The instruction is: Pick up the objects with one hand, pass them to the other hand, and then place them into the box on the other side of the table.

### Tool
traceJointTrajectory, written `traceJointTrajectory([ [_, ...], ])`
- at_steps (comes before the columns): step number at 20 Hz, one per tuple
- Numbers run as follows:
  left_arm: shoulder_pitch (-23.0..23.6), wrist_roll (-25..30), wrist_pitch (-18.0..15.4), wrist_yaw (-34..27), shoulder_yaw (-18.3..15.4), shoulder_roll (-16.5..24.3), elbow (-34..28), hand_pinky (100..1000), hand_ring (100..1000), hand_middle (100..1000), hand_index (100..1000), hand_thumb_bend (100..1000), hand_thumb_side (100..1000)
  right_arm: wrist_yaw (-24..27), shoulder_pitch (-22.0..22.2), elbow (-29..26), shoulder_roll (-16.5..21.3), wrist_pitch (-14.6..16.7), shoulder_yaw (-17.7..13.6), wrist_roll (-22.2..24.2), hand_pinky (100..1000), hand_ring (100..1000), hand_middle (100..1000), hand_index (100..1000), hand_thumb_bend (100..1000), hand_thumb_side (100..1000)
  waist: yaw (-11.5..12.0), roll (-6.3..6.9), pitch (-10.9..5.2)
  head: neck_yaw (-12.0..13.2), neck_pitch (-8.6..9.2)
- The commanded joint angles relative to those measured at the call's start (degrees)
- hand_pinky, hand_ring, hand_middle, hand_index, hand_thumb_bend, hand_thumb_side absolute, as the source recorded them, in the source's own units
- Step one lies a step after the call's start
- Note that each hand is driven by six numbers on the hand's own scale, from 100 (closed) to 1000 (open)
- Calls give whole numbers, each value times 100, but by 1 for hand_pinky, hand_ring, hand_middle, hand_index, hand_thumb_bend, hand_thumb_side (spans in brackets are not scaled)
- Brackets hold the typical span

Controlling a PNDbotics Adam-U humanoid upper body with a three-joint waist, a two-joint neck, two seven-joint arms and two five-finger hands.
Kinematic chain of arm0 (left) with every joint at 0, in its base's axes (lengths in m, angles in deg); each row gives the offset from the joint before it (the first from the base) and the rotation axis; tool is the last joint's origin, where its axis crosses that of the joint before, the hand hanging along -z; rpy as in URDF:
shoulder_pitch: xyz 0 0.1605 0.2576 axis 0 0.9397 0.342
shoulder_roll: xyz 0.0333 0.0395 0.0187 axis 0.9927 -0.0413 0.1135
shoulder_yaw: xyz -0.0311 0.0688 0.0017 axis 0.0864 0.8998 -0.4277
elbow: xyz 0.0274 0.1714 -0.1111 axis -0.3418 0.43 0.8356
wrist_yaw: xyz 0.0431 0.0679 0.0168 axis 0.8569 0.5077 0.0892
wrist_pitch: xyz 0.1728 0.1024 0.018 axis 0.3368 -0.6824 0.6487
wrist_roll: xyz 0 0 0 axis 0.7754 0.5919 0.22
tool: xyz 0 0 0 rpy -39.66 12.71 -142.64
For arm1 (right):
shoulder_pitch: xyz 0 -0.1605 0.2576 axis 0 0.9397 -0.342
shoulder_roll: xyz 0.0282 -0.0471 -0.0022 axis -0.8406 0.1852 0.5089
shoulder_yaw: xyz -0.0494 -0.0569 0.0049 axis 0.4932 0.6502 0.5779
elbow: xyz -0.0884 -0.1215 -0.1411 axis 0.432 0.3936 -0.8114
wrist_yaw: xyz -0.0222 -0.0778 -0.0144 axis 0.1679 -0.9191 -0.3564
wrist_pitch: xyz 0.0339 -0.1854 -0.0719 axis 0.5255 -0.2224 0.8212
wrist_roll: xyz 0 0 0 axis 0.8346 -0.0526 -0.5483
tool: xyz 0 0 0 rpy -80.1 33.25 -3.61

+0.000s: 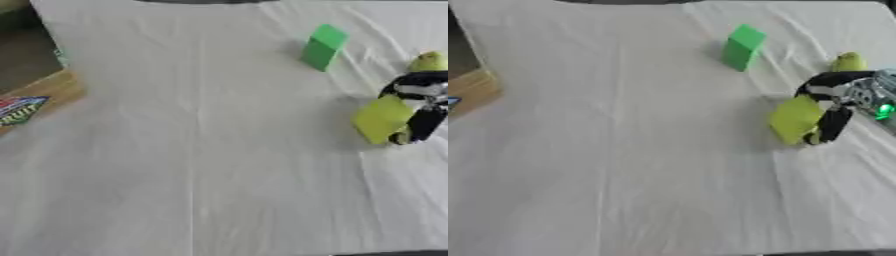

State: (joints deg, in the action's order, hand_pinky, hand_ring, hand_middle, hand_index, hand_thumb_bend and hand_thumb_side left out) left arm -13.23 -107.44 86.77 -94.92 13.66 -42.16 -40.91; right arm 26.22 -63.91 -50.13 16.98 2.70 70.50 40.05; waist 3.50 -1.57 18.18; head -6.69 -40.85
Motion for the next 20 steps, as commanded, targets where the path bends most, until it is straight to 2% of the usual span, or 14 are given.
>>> traceJointTrajectory([
  [1,-81,17,-7,-18,-3,150,-90,463,800,674,783,199,880,65,-14,-113,313,-28,-114,-72,892,810,730,699,264,100,0,-8,-110,-9,24],
  [6,-77,18,-16,-9,-11,145,-90,464,800,675,783,199,878,226,104,-286,352,-251,-282,-295,884,791,685,665,223,100,-12,-12,-136,15,33],
  [13,-66,25,-19,8,-18,140,-86,465,801,676,783,198,875,943,319,-816,269,-1036,-578,-1049,868,741,608,618,110,100,-51,2,-191,51,69],
  [20,-58,38,-19,17,-16,138,-85,466,802,676,783,198,874,1787,456,-1168,98,-1794,-703,-1935,857,709,583,604,100,100,-75,12,-226,66,84],
])
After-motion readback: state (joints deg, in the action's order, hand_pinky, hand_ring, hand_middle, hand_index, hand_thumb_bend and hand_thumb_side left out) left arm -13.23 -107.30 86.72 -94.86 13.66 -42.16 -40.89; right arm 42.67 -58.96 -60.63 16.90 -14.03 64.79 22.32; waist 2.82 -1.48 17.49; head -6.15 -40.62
